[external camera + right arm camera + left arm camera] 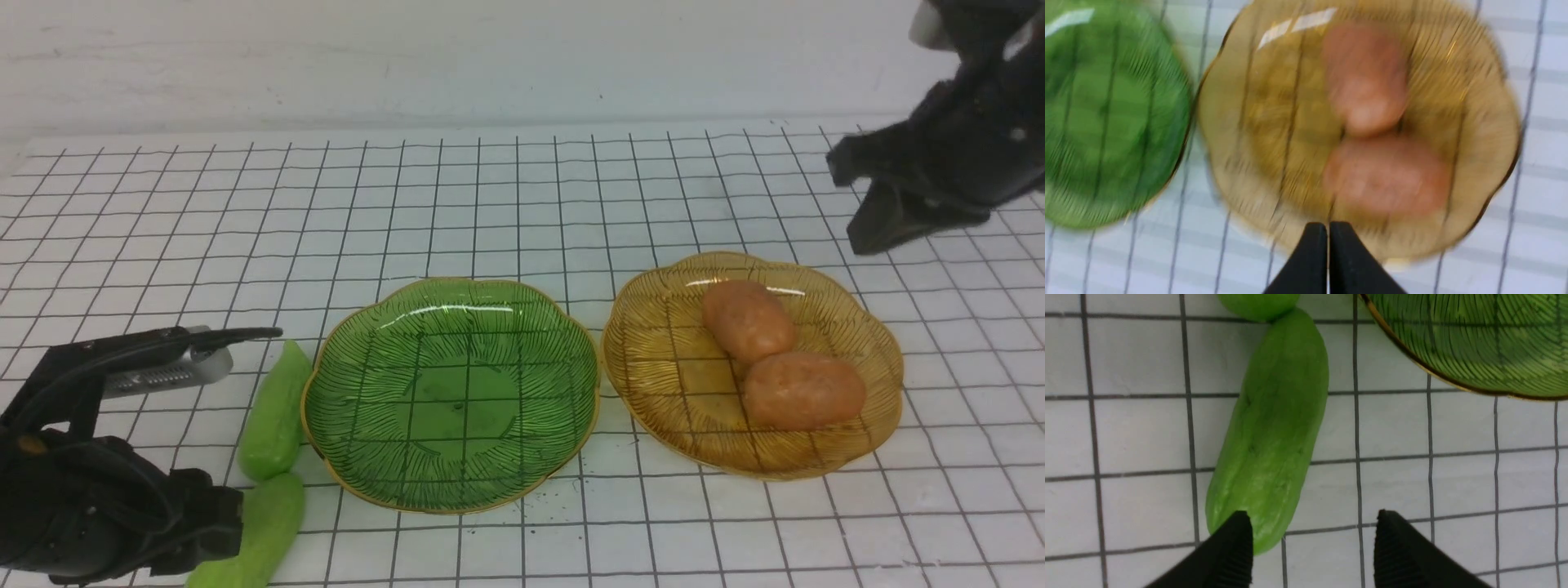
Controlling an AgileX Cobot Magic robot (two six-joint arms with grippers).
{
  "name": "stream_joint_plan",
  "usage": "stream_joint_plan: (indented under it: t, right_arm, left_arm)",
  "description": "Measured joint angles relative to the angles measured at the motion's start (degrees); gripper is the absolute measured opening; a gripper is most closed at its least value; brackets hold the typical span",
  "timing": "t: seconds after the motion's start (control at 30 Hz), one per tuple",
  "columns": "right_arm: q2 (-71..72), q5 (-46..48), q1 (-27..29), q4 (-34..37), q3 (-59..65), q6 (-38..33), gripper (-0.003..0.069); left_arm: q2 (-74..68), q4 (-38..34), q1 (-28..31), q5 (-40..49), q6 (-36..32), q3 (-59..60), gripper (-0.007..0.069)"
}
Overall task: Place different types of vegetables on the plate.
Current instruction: 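Put the green cucumber next to the left plate into that plate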
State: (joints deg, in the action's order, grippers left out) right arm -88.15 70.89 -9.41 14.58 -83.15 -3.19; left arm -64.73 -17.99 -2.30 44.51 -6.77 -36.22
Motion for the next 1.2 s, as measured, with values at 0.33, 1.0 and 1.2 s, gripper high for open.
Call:
stream_joint_plan:
  t: [0.33, 1.0, 1.2]
  right_arm:
    - [22.51, 0.13, -0.69, 1.84, 25.85, -2.11, -0.0014]
    - [25.53, -1.01, -0.69, 1.61, 32.83, -4.73, -0.0014]
    - [25.53, -1.01, -0.69, 1.56, 32.83, -4.73, -0.0014]
  left_arm:
    - [-8.17, -0.06, 0.00, -3.10, -2.55, -0.49, 0.0510]
    - [-18.18, 3.01, 0.00, 4.69, -0.70, -3.91, 0.0364]
    - [-11.61, 6.57, 0.00, 16.09, 6.27, -12.72, 0.0364]
